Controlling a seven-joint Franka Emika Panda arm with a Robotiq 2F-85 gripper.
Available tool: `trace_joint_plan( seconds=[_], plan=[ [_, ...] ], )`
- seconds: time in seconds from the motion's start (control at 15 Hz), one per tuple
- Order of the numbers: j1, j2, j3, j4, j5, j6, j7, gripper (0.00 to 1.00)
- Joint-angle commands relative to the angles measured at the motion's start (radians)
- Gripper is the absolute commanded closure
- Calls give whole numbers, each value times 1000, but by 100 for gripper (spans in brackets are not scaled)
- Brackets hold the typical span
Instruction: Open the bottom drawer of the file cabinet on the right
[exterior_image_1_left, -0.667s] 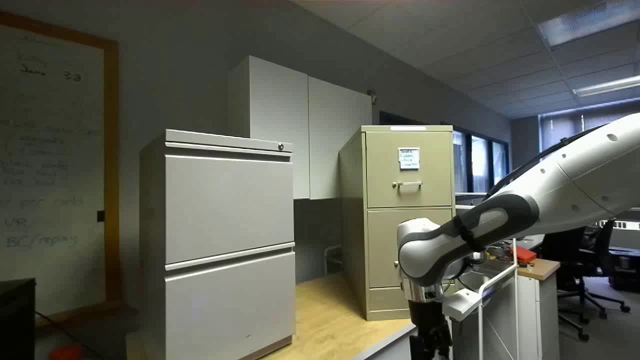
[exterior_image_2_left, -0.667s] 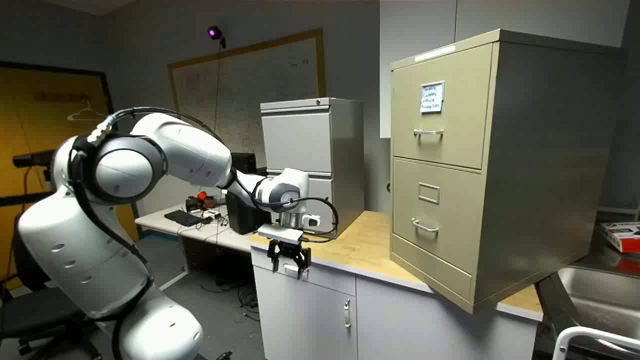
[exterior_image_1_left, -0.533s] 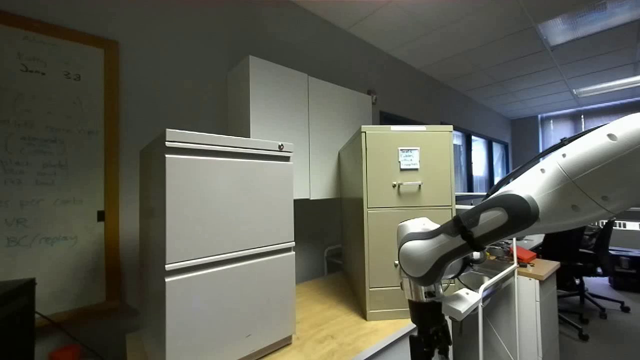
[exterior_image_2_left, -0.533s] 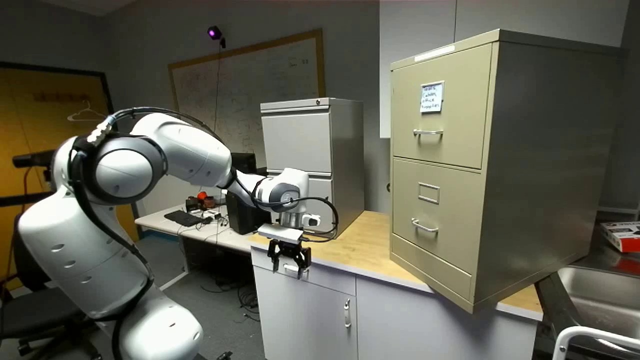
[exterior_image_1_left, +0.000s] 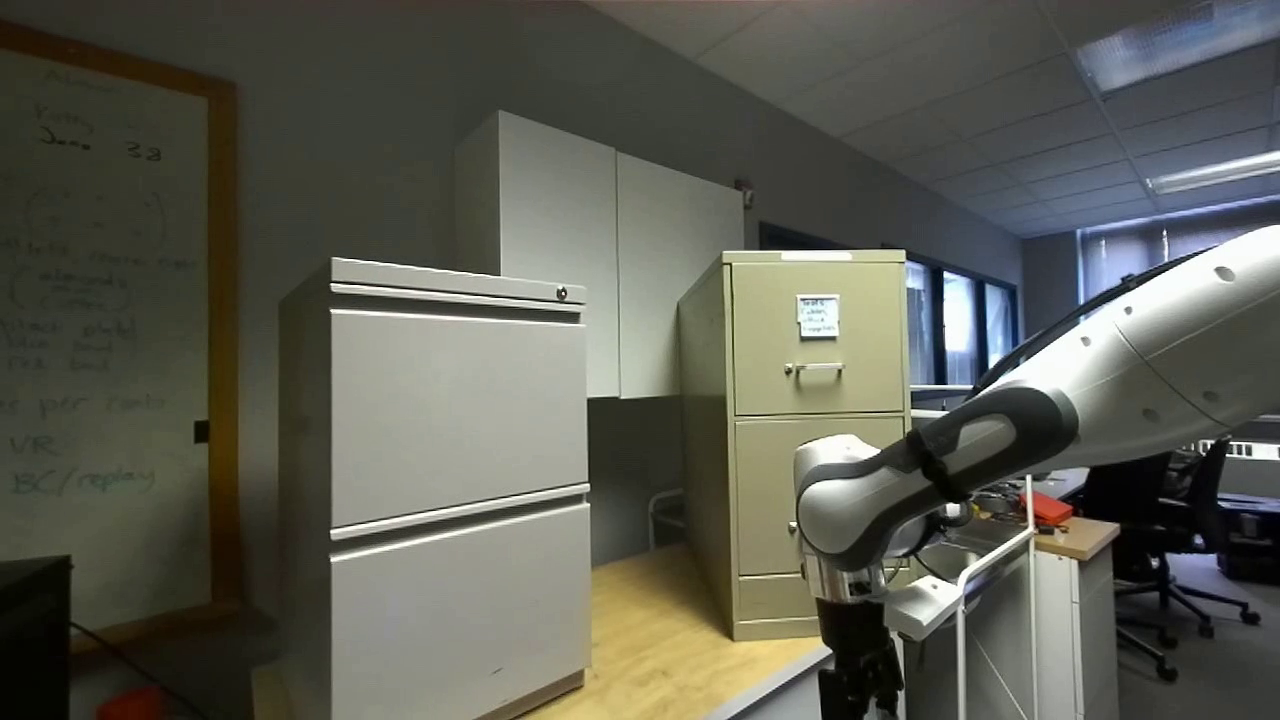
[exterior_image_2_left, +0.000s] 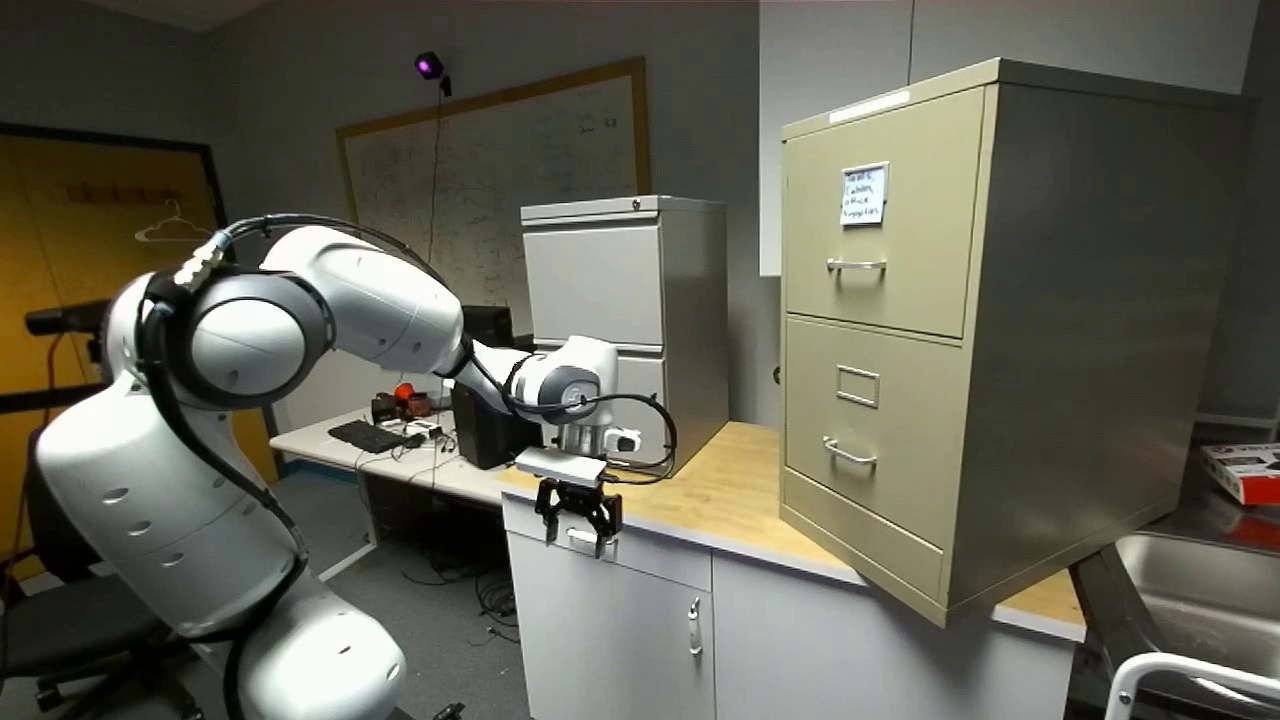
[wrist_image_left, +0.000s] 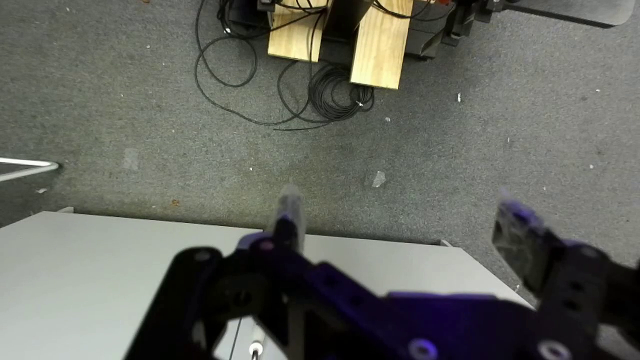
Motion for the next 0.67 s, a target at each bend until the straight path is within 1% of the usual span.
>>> trace_joint_plan(
  seconds=[0.0, 0.33, 0.47, 0.6],
  plan=[
    [-3, 0, 3, 1, 1, -1, 0, 0],
    [-2, 11, 3, 7, 12, 4, 10, 0],
    [-2, 26, 3, 19, 35, 35, 28, 0],
    [3, 60, 5, 50, 80, 97, 56, 0]
  ],
)
